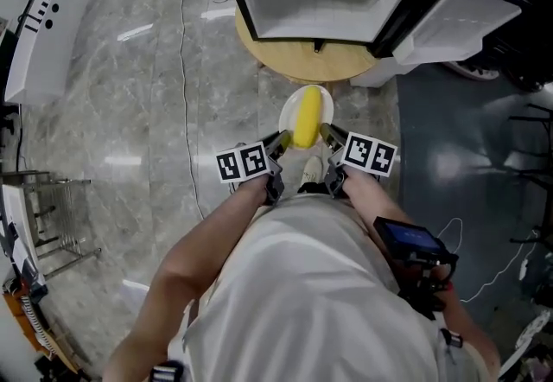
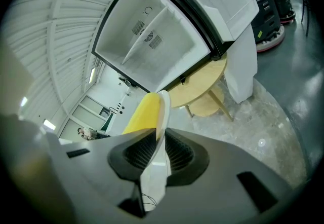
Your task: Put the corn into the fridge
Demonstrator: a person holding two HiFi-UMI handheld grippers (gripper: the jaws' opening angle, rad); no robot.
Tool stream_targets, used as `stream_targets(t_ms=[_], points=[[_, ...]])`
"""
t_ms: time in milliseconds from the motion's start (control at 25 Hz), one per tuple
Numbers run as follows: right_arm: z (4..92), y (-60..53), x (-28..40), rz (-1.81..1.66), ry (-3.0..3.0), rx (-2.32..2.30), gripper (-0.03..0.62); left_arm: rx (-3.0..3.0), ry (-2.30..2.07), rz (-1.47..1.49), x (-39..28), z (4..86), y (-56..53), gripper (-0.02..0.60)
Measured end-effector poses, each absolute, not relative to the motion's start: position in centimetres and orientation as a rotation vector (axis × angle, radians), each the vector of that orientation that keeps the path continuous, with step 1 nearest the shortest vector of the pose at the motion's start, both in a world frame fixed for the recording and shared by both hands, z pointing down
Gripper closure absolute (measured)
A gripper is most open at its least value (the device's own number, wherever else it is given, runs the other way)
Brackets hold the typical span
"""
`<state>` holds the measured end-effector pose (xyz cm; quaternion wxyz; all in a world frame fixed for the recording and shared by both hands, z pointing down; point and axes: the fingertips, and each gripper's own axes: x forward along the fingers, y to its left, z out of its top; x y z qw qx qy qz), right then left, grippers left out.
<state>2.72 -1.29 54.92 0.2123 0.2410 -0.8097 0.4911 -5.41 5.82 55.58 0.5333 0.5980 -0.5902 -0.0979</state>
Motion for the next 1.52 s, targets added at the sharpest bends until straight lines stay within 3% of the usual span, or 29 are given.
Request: stream_targets(t_ms=[1520], points=[[56.1, -14.5, 2.0, 1.357, -2.226, 0.612, 0.542, 1.373, -1.437, -0.254, -5.9, 56.8, -7.1, 0.529]])
